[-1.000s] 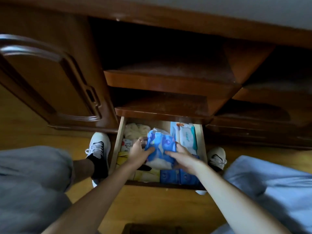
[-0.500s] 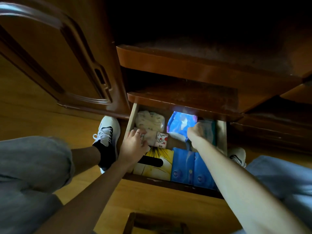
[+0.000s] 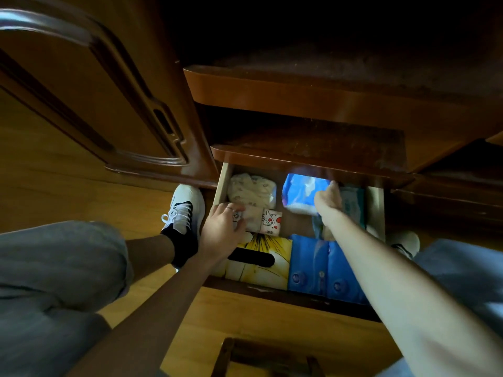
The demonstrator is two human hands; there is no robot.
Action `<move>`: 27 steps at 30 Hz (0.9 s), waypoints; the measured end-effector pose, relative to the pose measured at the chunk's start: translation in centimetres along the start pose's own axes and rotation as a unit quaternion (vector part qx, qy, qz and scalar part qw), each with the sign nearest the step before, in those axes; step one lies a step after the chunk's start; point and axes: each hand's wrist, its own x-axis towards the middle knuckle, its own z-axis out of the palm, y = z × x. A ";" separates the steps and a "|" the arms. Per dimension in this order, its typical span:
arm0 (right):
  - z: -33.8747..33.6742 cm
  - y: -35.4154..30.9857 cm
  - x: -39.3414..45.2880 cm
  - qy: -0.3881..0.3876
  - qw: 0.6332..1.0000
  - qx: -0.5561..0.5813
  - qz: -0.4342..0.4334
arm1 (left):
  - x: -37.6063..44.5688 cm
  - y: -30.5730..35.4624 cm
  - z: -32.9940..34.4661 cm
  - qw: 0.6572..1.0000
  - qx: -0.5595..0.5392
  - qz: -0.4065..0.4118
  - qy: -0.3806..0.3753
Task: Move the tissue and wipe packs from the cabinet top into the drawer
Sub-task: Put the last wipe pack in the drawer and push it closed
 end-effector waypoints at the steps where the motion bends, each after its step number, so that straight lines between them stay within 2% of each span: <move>1: 0.0 0.1 0.0 -0.035 0.998 -0.044 -0.015 | -0.2 -0.2 0.1 1.000 0.008 0.013 0.002; 3: 0.3 0.5 -0.3 -0.080 0.986 -0.141 -0.045 | -0.4 -0.5 0.3 0.999 0.020 0.030 0.006; 4: 0.6 0.8 -0.4 -0.077 0.979 -0.183 -0.054 | -0.4 -0.6 0.4 0.999 0.022 0.033 0.008; 6: 1.1 1.5 -0.9 -0.042 0.966 -0.246 -0.063 | -0.1 -0.8 0.5 0.999 0.021 0.033 0.011; 10: 0.8 2.1 -0.9 0.010 0.950 -0.296 -0.103 | 0.3 -0.7 0.7 1.000 0.006 0.017 -0.006; 15: 0.1 2.2 -1.5 -0.075 0.913 -0.386 -0.108 | 0.2 -0.6 1.3 1.000 0.017 0.022 -0.010; 17: 0.3 2.3 -1.8 -0.076 0.917 -0.379 -0.096 | 0.1 -0.4 1.4 0.999 0.028 0.028 -0.013; 19: 0.5 2.1 -2.1 -0.076 0.945 -0.314 -0.058 | 0.3 0.1 1.4 0.999 0.039 0.029 -0.024; 22: 0.1 1.6 -2.8 -0.018 0.972 -0.230 -0.039 | 0.5 0.5 1.4 0.998 0.041 0.017 -0.041; 24: -0.3 1.6 -3.1 0.033 0.961 -0.270 -0.053 | 0.5 0.6 1.6 0.998 0.047 0.014 -0.048; 27: -0.3 2.1 -3.9 -0.010 0.926 -0.370 -0.079 | 0.0 0.8 2.0 0.995 0.057 0.022 -0.074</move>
